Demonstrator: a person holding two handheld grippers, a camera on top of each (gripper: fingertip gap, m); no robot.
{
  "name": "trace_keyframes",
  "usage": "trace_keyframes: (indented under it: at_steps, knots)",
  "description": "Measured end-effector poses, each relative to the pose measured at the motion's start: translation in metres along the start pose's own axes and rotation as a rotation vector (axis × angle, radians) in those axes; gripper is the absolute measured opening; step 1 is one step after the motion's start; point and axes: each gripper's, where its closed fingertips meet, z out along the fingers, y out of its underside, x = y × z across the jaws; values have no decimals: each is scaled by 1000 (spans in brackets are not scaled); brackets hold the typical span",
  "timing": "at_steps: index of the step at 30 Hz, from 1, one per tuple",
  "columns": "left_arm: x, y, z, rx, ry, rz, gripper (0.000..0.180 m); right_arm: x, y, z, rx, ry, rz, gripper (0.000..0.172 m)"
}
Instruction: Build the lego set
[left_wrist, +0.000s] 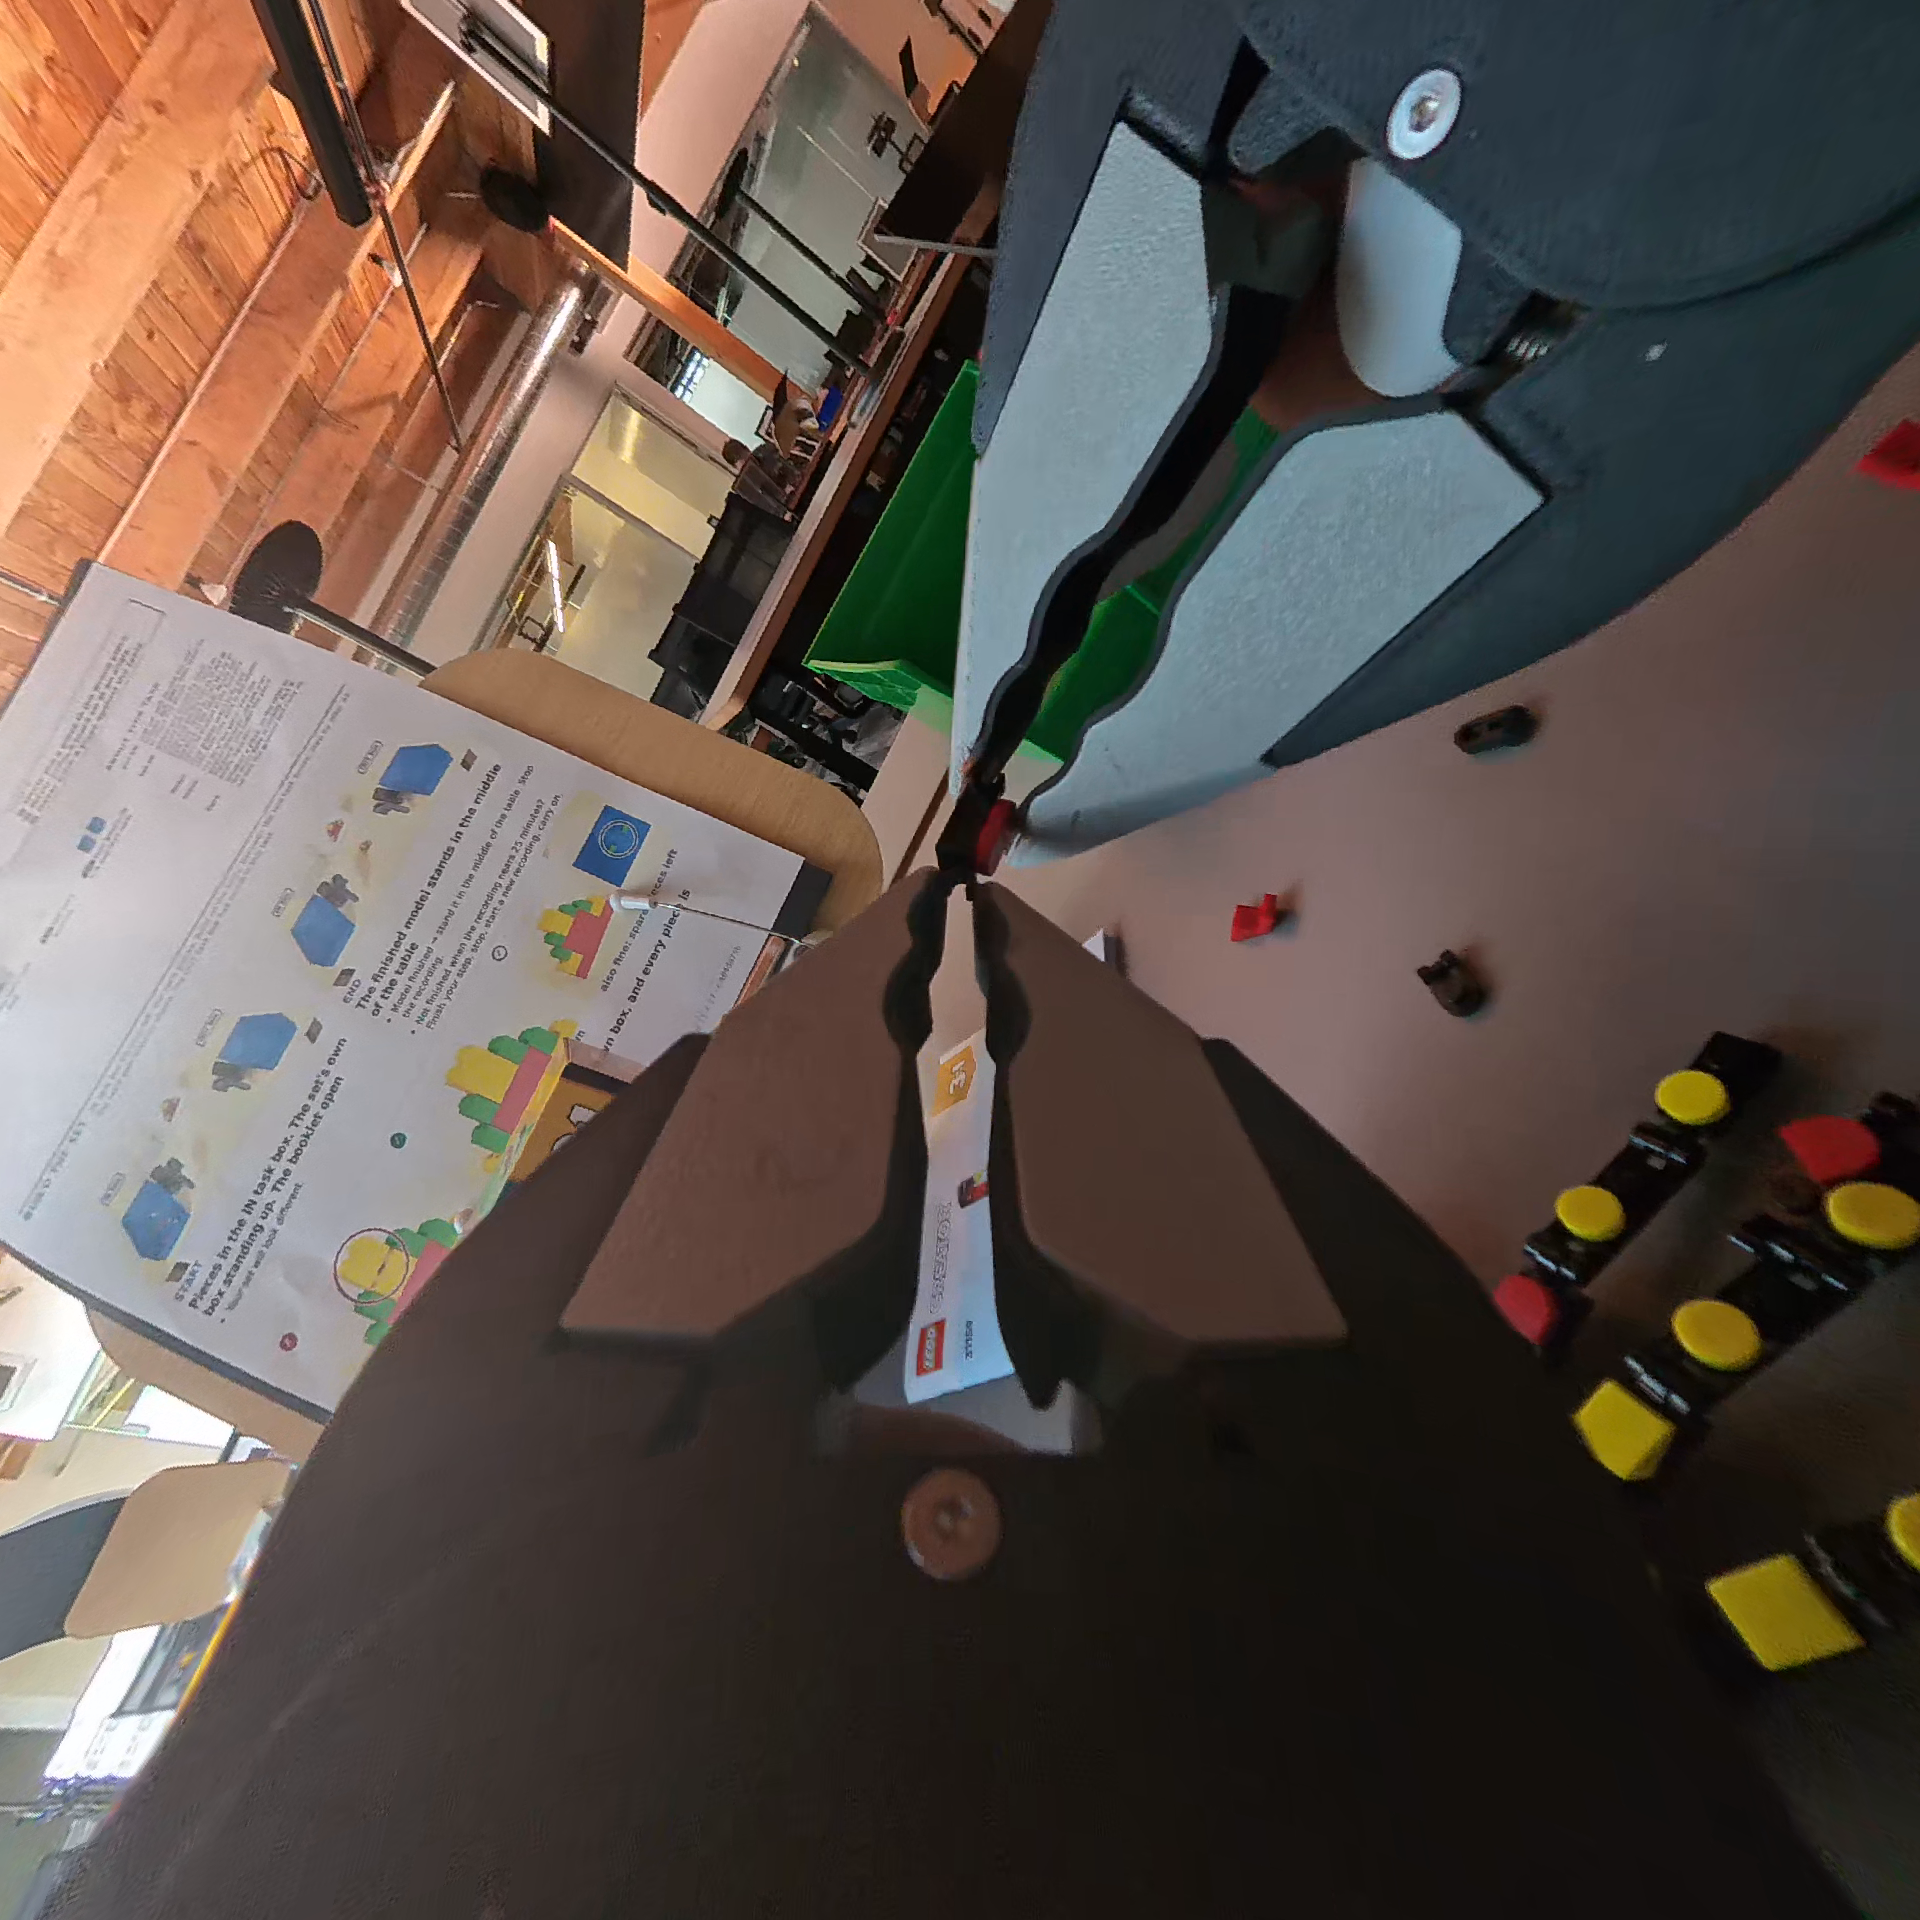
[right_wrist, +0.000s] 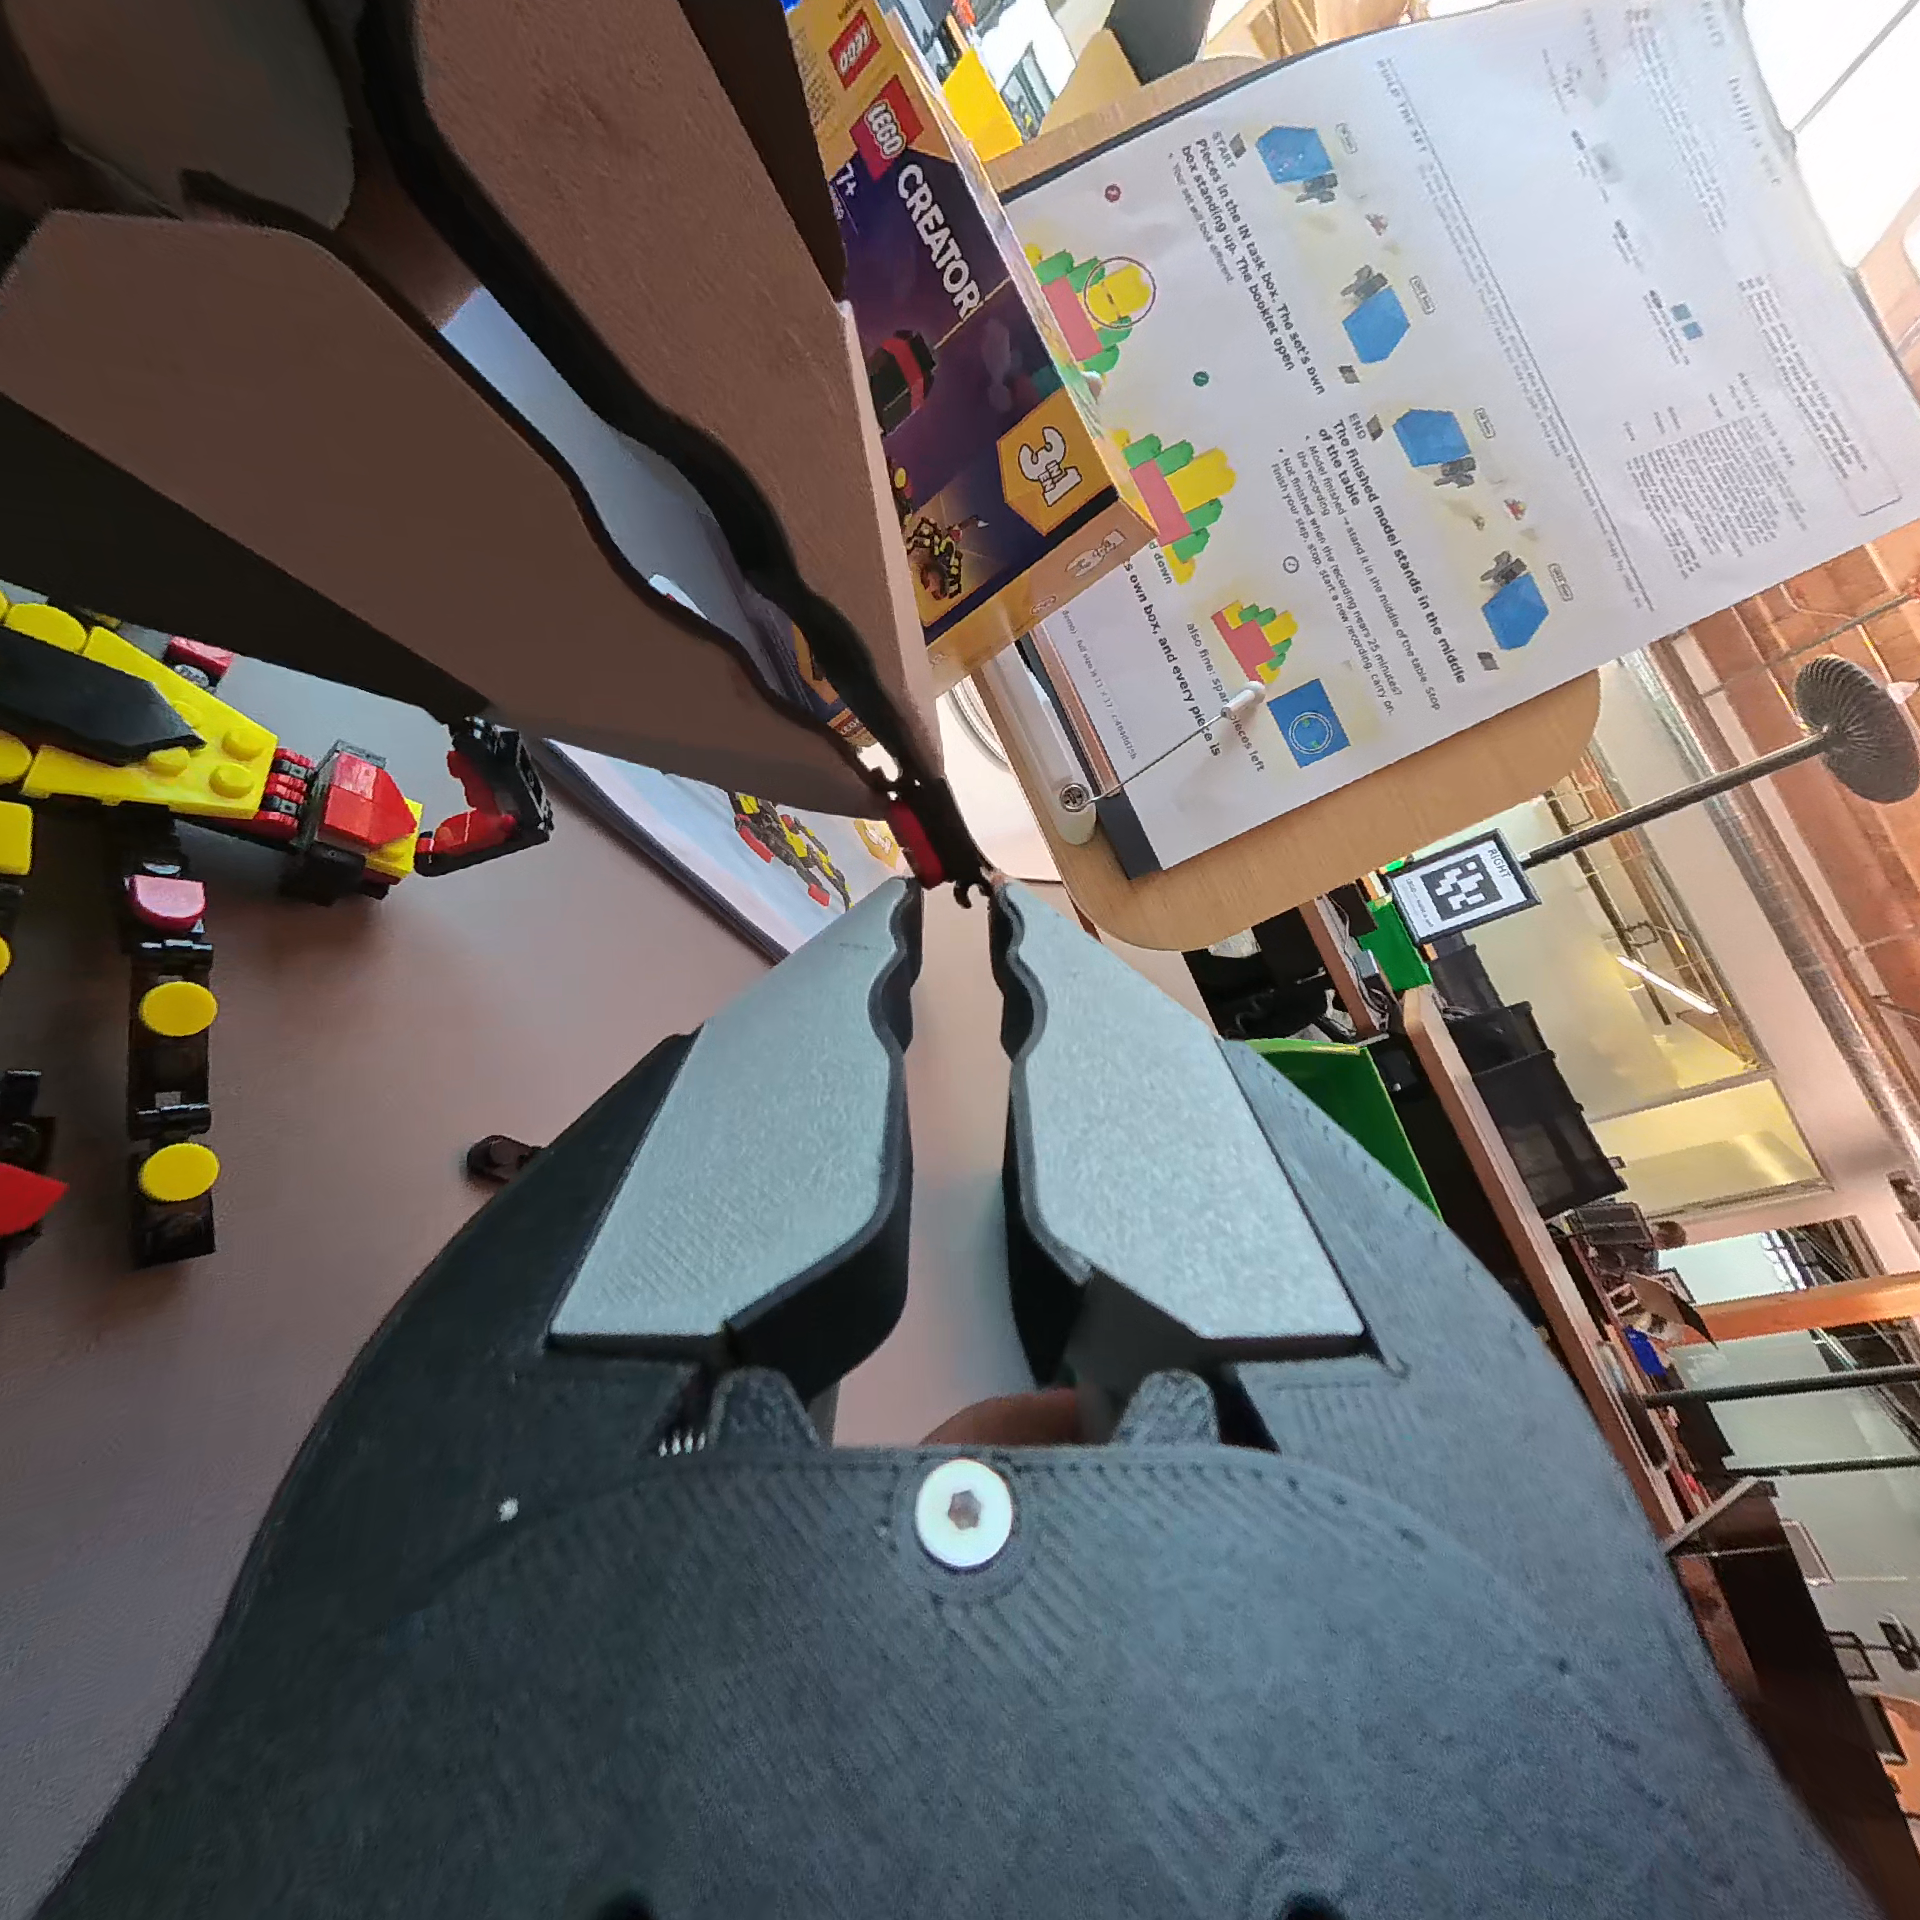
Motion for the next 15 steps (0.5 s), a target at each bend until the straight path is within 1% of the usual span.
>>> trace_keyframes:
  at_steps: [8,15]
  knots:
    - [0,-3,-2,35,4,45,3,0,-3,-4,28,-21,-9,10]
    - [0,-4,-3,38,8,44,3,0,-3,-4,35,-36,24,10]
